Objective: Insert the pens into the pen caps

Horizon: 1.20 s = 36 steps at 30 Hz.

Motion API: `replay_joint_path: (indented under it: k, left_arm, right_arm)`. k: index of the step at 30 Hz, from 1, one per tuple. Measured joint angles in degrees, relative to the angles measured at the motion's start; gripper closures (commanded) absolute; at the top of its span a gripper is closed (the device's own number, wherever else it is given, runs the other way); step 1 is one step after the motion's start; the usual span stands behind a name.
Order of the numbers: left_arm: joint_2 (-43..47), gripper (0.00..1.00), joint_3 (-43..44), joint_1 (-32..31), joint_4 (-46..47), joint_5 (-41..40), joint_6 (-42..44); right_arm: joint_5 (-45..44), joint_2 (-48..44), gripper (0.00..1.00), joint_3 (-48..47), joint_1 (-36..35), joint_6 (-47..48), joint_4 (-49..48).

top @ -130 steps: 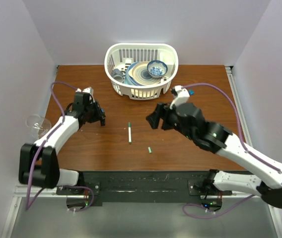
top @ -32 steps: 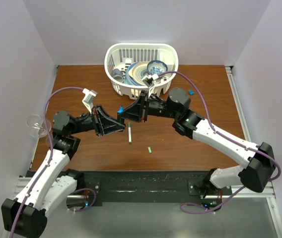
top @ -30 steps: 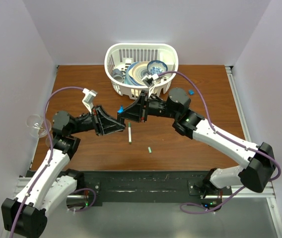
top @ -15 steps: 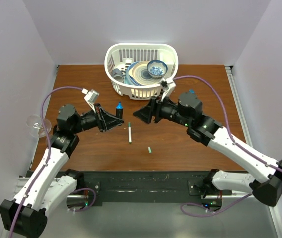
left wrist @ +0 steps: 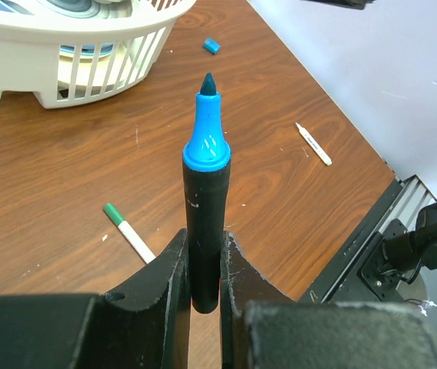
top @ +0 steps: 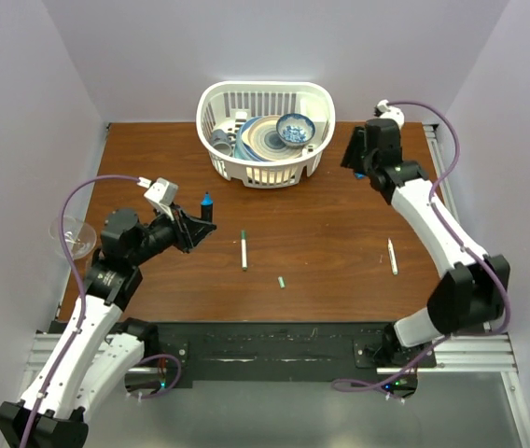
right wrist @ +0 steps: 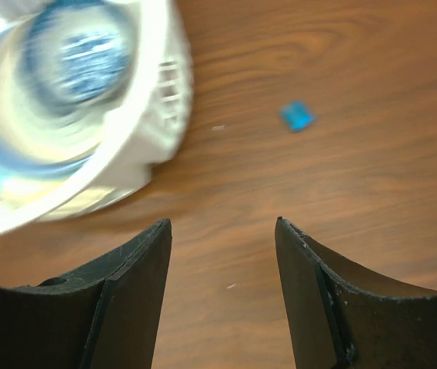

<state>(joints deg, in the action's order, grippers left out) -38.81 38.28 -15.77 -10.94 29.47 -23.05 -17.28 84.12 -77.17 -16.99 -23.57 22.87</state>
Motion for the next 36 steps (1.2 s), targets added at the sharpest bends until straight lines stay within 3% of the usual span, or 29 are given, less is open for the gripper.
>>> replay_joint_path:
  k: [5, 17, 31, 36]
  left_arm:
    - [0.24, 1.0, -0.33, 0.0, -0.83, -0.98, 0.17]
    - [0.74, 1.0, -0.52, 0.0, -1.22, -2.67, 0.42]
    - [0.0, 1.0, -0.52, 0.0, -1.36, -2.69, 1.4]
    - [-0.22, 1.0, -0.52, 0.0, -1.38, -2.69, 1.44]
  right_arm:
    - [-0.44, 11.63, 0.41, -5.31, 8.15, -2.21, 0.17]
    - [3.63, 34.73, 0.45, -17.2, 13.88, -5.16, -1.6]
    - [11.17, 46.73, 0.48, -26.47, 16.57, -4.76, -3.15]
    - [13.88, 47.52, 0.53, -26.93, 16.57, -4.09, -3.23]
